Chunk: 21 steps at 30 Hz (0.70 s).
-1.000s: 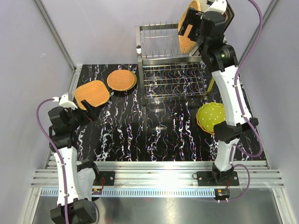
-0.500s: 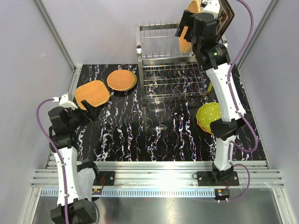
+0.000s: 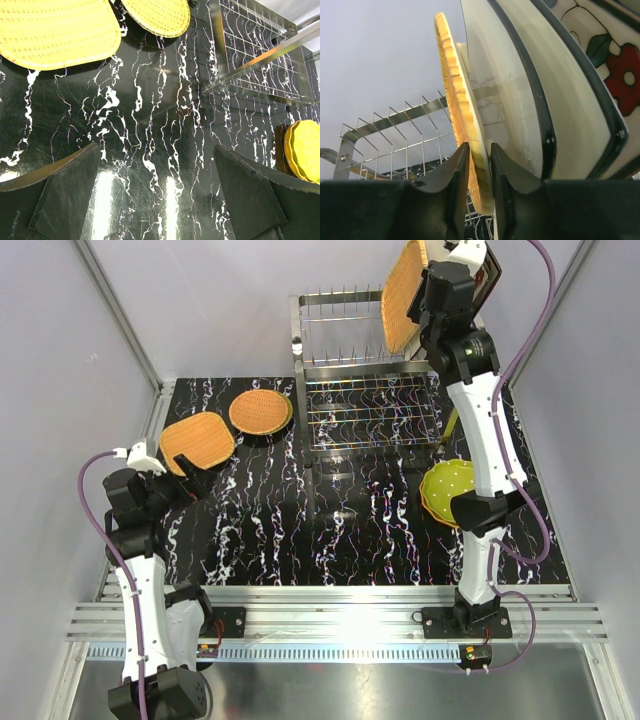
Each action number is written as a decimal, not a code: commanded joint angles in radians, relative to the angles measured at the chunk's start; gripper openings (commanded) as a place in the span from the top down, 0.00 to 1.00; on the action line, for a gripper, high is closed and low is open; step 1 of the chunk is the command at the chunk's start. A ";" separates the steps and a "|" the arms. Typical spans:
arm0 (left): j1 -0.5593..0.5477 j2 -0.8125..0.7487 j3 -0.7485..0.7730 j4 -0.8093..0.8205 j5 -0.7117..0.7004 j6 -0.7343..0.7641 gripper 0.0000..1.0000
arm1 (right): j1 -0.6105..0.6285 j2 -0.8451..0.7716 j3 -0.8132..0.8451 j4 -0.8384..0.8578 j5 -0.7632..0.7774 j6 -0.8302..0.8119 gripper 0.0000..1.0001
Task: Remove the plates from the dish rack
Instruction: Grab a plate with the right arm
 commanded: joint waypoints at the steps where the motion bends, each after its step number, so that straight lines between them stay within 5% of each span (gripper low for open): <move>1: -0.003 0.002 0.024 0.037 0.033 -0.006 0.01 | -0.026 0.039 0.026 0.020 -0.039 0.028 0.71; 6: -0.003 0.008 0.032 0.043 0.038 -0.015 0.01 | -0.035 0.030 0.029 0.034 -0.066 0.038 0.94; 9: -0.003 0.010 0.035 0.043 0.041 -0.018 0.01 | -0.035 0.024 0.029 0.041 -0.088 0.038 1.00; 21: -0.002 0.036 0.079 0.049 0.078 -0.054 0.01 | -0.035 -0.122 -0.166 0.368 -0.197 -0.099 1.00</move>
